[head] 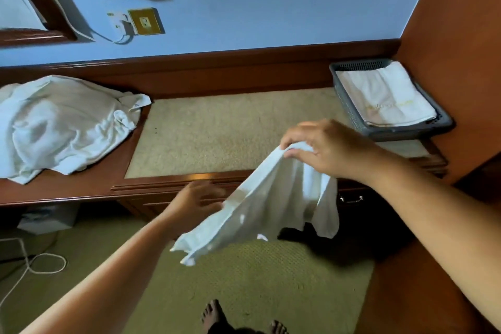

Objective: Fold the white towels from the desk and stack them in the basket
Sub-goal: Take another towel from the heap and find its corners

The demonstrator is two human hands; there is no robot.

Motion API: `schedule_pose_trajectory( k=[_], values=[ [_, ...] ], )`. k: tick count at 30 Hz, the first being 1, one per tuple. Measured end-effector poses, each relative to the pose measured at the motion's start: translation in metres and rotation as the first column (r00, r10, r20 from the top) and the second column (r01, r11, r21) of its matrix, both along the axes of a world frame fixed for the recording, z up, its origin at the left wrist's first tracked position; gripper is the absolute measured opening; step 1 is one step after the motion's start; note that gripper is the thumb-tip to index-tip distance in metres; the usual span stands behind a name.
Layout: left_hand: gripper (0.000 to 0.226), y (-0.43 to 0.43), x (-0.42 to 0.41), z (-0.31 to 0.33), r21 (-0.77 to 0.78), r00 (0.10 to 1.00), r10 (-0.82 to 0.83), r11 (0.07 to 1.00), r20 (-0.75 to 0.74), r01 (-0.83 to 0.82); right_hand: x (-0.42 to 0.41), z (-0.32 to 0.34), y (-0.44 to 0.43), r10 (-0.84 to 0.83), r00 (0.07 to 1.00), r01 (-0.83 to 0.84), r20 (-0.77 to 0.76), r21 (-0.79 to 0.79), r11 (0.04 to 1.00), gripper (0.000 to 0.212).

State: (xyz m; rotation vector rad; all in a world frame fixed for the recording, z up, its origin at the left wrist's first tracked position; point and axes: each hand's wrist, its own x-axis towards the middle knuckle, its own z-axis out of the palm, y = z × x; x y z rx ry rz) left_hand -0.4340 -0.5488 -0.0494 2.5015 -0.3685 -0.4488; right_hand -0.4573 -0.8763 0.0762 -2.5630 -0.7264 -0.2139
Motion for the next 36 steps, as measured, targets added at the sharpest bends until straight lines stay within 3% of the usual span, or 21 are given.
schedule_pose_trajectory(
  k=[3,6,8,13,17,21,26,28,31,34,36],
  values=[
    [0.036,-0.060,-0.026,0.037,-0.503,0.998,-0.063,0.863,-0.006,0.052,0.001,0.006,0.032,0.099,0.995,-0.099,0.010,-0.026,0.995,0.008],
    [0.020,-0.091,-0.046,0.048,-0.698,0.983,0.181,0.706,0.009,-0.124,0.001,0.016,0.038,0.088,0.996,-0.088,0.014,0.005,0.996,0.008],
    [0.014,-0.099,-0.054,0.044,-0.695,0.953,0.297,0.698,0.061,-0.173,-0.001,0.025,0.038,0.067,0.997,-0.068,0.024,0.018,0.998,0.008],
    [0.015,-0.121,-0.072,0.032,-0.592,0.988,0.147,0.802,0.053,-0.087,-0.014,0.040,0.031,-0.029,0.995,0.026,0.098,0.026,0.999,0.007],
    [0.021,-0.128,-0.070,0.034,-0.554,0.982,0.186,0.822,0.039,-0.133,-0.024,0.044,0.007,-0.187,0.973,0.181,0.138,0.054,0.982,0.007],
    [0.018,-0.131,-0.061,0.053,-0.564,0.980,0.127,0.825,0.152,-0.020,-0.038,0.034,-0.036,-0.367,0.930,0.367,0.011,-0.064,0.928,0.005],
    [0.017,-0.136,-0.052,0.088,-0.478,0.952,-0.058,0.855,0.301,0.203,-0.060,-0.008,-0.058,-0.447,0.888,0.430,-0.111,-0.151,0.890,0.013],
    [0.018,-0.140,-0.050,0.096,-0.402,0.926,-0.148,0.869,0.346,0.289,-0.067,-0.029,-0.050,-0.459,0.866,0.452,-0.199,-0.083,0.888,0.012],
    [0.017,-0.143,-0.049,0.103,-0.332,0.895,-0.238,0.867,0.378,0.371,-0.075,-0.051,-0.030,-0.385,0.859,0.454,-0.337,0.153,0.878,0.026],
    [0.015,-0.140,-0.048,0.108,-0.312,0.890,-0.267,0.866,0.371,0.390,-0.079,-0.064,-0.009,-0.226,0.926,0.342,-0.302,0.418,0.842,0.038],
    [0.015,-0.138,-0.047,0.112,-0.299,0.886,-0.265,0.871,0.381,0.390,-0.077,-0.066,0.005,-0.173,0.952,0.282,-0.251,0.509,0.813,0.031]
  ],
)
